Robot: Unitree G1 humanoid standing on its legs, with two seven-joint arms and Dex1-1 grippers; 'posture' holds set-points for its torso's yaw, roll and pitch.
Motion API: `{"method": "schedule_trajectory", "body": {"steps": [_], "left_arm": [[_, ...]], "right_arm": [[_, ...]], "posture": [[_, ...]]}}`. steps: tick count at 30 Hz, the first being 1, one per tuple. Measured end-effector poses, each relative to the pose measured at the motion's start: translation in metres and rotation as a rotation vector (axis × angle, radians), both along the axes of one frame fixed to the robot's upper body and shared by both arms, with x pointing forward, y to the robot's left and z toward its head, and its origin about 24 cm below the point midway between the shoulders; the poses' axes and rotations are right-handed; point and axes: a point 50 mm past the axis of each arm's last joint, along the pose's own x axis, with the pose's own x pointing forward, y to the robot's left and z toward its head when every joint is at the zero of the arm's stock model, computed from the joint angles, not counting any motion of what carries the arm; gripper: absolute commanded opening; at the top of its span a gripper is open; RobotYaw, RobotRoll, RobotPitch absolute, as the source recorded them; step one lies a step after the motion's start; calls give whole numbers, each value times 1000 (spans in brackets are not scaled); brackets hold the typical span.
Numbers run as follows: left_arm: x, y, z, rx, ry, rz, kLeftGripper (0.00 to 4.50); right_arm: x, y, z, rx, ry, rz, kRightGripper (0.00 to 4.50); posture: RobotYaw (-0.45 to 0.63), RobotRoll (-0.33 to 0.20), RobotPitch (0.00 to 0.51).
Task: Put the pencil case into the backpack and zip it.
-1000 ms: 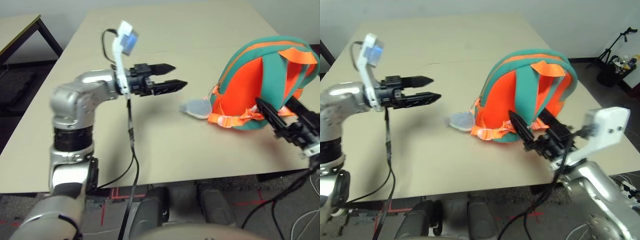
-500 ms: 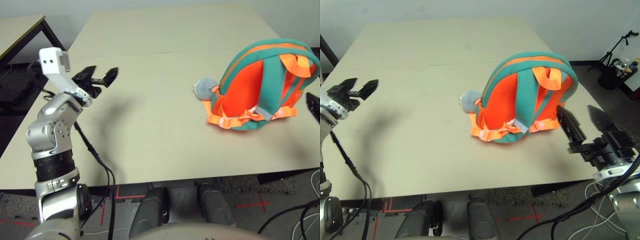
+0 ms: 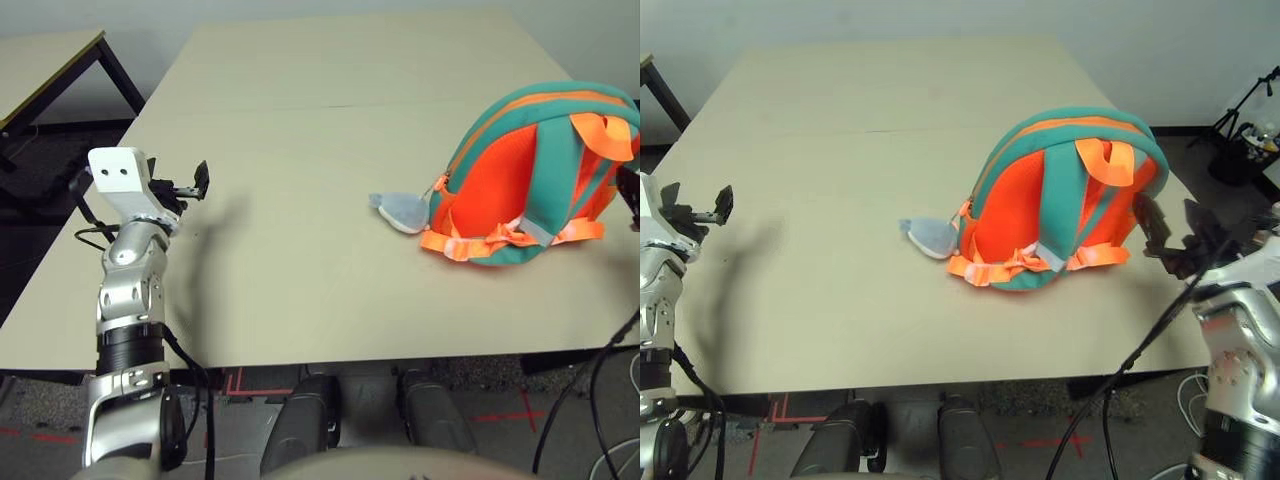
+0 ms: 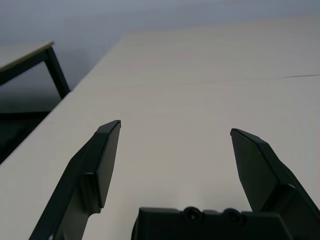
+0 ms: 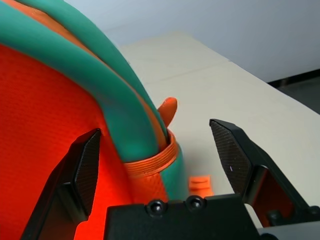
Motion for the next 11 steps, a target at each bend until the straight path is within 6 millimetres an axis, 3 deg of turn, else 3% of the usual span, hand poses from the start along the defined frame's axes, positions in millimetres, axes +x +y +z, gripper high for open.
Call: {"method": "schedule_trajectory", "body": {"steps": [11], "left_arm": [[-11, 14, -26, -15, 59, 102, 4500]], "right_arm": [[13, -25, -14, -13, 4, -86, 4472]], "posture": [[-79, 0, 131]]}}
